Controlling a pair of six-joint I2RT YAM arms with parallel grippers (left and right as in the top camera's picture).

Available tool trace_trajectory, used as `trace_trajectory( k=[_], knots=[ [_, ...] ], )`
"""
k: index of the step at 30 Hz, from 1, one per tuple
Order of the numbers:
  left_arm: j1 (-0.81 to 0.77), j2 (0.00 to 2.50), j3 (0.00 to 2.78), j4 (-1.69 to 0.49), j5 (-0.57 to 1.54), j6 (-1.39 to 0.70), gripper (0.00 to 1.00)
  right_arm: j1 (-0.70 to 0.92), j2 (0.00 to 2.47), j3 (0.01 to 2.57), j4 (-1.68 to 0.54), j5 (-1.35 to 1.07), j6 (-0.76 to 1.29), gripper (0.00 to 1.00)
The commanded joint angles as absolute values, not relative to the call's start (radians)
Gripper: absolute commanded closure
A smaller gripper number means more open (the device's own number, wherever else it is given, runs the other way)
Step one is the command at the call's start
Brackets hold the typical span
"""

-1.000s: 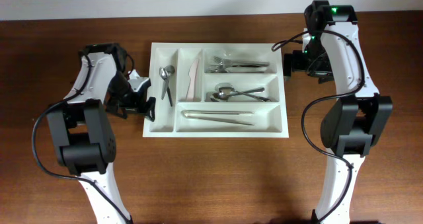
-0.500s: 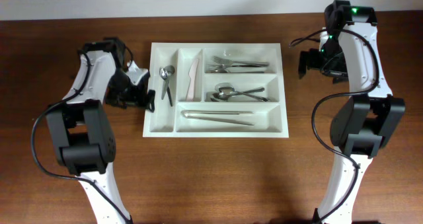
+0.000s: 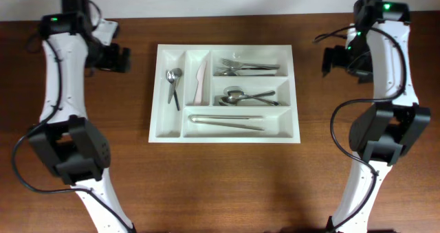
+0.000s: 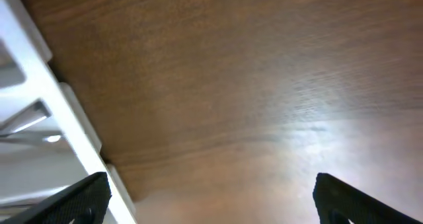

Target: Pack container

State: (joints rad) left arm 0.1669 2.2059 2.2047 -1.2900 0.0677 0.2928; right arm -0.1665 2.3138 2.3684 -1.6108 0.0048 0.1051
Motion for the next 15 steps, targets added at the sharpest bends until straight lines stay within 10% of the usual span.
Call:
trace_trajectory(
  k=[1,15],
  knots=[
    [0.215,2.212,2.223,-1.295,0.001,0.278,0.01,-0.179,2.270,2.492,-1.660,0.038,0.105,0.01],
    [0.265,2.212,2.223,-1.299,0.000,0.278,0.01,-0.128,1.799,2.411,-1.699,0.046,0.114,0.01]
  ],
)
